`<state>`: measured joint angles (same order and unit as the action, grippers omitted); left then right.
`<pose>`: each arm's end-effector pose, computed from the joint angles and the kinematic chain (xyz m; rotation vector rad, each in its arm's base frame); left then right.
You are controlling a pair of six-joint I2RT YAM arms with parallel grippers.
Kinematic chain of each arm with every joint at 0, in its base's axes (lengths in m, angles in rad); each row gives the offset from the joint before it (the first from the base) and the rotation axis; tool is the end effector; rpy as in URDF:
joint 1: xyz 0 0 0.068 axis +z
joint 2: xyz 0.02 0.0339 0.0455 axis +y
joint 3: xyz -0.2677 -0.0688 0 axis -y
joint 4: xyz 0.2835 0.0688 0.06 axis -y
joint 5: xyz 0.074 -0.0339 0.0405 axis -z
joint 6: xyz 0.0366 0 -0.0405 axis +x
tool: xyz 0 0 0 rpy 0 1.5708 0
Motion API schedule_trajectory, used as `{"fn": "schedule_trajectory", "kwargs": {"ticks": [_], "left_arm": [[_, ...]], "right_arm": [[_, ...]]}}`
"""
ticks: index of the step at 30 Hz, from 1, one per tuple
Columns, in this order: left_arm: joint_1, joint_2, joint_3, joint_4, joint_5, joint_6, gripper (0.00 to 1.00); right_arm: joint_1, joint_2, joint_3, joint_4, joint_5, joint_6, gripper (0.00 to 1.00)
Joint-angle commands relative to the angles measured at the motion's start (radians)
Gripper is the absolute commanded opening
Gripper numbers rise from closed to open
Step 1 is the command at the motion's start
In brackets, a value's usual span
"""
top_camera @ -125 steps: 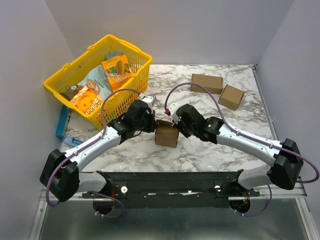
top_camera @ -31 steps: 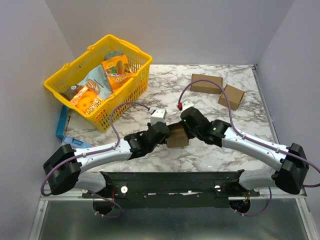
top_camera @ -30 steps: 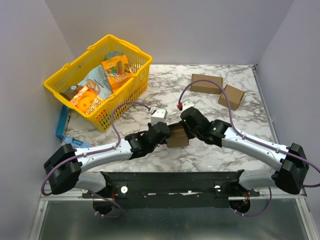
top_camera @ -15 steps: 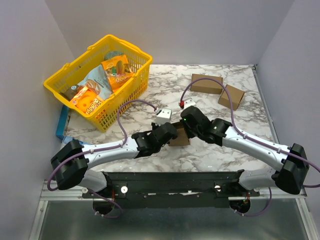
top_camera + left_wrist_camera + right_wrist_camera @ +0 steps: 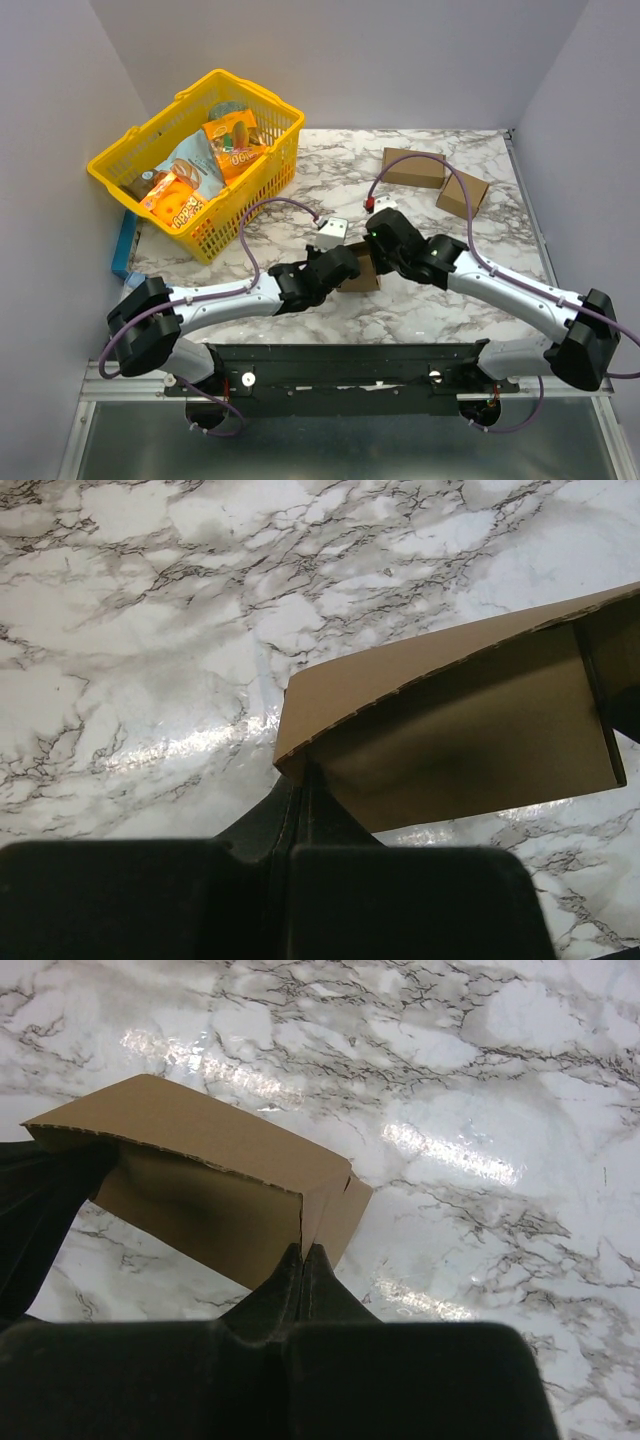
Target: Fold the paper box
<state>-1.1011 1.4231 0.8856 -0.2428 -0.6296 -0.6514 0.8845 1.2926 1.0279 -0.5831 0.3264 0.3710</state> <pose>0.1679 -0.2831 0.2118 0.1961 2.1771 -0.2429 0.2041 0.2306 0.2732 -0.4583 2.3259 0.2101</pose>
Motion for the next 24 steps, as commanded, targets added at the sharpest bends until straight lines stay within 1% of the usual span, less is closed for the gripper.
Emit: {"fn": "schedule_trajectory", "kwargs": {"ticks": [1, 14, 24], "left_arm": [[-0.023, 0.082, -0.027, -0.142, 0.091, 0.015, 0.00], [-0.034, 0.109, 0.004, -0.165, 0.080, 0.027, 0.00], [-0.042, 0.125, 0.016, -0.176, 0.071, 0.033, 0.00]], "right_arm": [[-0.018, -0.036, 0.023, 0.078, -0.130, 0.058, 0.01], [-0.073, -0.055, -0.012, 0.120, -0.230, 0.078, 0.01], [-0.117, -0.070, -0.035, 0.144, -0.279, 0.092, 0.01]]}}
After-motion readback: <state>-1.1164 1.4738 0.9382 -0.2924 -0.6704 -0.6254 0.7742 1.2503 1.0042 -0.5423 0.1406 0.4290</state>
